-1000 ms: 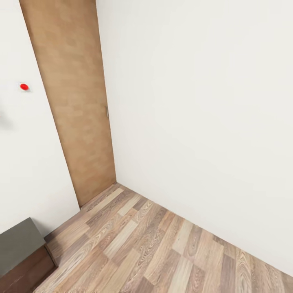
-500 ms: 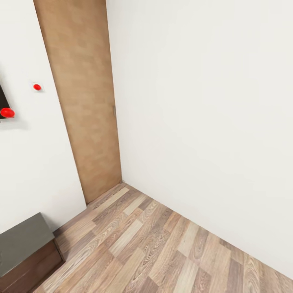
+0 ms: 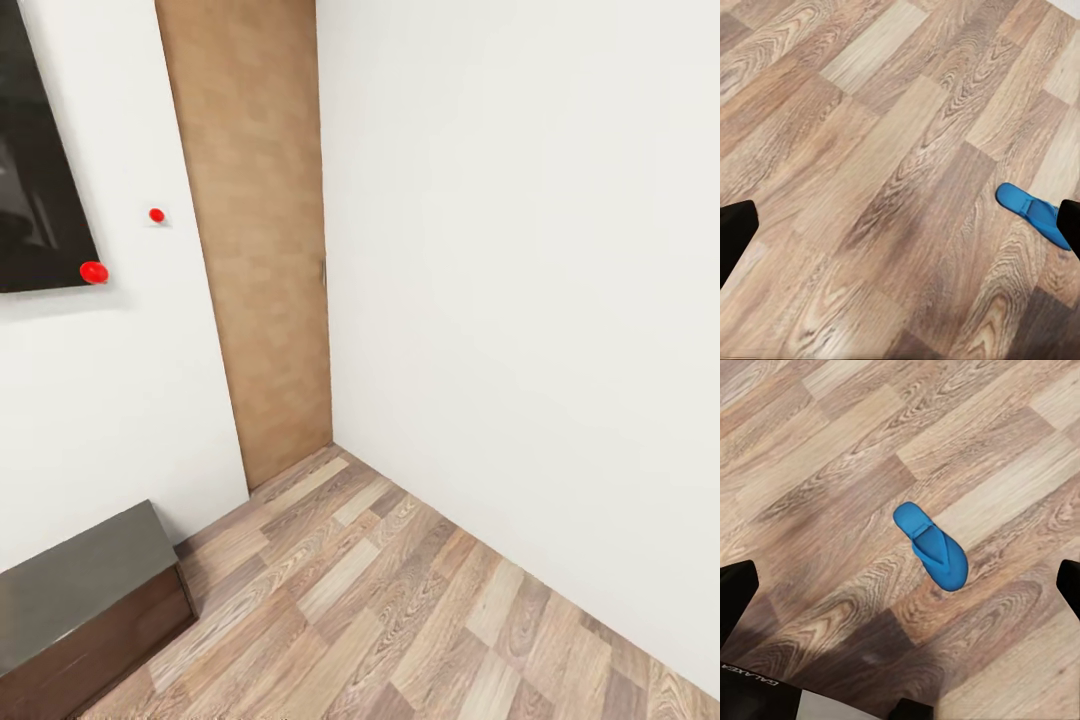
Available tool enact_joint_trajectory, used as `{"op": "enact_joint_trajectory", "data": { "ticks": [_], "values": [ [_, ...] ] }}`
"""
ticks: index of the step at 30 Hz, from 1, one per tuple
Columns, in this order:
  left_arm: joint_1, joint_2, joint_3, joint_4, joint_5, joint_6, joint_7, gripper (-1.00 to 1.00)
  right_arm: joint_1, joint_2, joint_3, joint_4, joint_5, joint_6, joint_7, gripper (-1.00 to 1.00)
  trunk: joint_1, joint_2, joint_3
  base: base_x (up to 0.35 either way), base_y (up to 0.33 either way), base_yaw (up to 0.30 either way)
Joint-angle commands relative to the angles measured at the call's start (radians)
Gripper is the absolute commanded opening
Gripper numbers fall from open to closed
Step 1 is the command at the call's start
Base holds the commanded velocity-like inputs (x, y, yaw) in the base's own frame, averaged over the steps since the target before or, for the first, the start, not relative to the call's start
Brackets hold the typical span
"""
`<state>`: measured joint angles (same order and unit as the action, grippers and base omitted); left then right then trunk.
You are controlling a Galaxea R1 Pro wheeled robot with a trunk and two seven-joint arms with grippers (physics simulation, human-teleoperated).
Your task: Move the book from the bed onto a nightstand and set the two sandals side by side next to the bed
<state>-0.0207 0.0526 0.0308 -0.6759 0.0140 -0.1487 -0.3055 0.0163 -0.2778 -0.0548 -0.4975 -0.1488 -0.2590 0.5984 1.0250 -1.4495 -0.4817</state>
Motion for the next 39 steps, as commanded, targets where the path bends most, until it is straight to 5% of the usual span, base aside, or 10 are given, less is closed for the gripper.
{"op": "enact_joint_trajectory", "data": {
  "ticks": [1,39],
  "values": [
    [-0.001,0.0,0.003,0.001,0.001,-0.002,-0.007,1.0,0.001,0.0,-0.003,-0.001,-0.008,0.002,0.008,1.0,0.0,0.0,-0.001,0.0,0.0,0.188],
    [-0.001,0.0,0.003,0.001,0.001,-0.002,-0.007,1.0,0.001,0.0,-0.002,-0.001,-0.008,0.003,0.009,1.0,0.0,0.0,-0.001,0.025,-0.023,0.013]
  ]
}}
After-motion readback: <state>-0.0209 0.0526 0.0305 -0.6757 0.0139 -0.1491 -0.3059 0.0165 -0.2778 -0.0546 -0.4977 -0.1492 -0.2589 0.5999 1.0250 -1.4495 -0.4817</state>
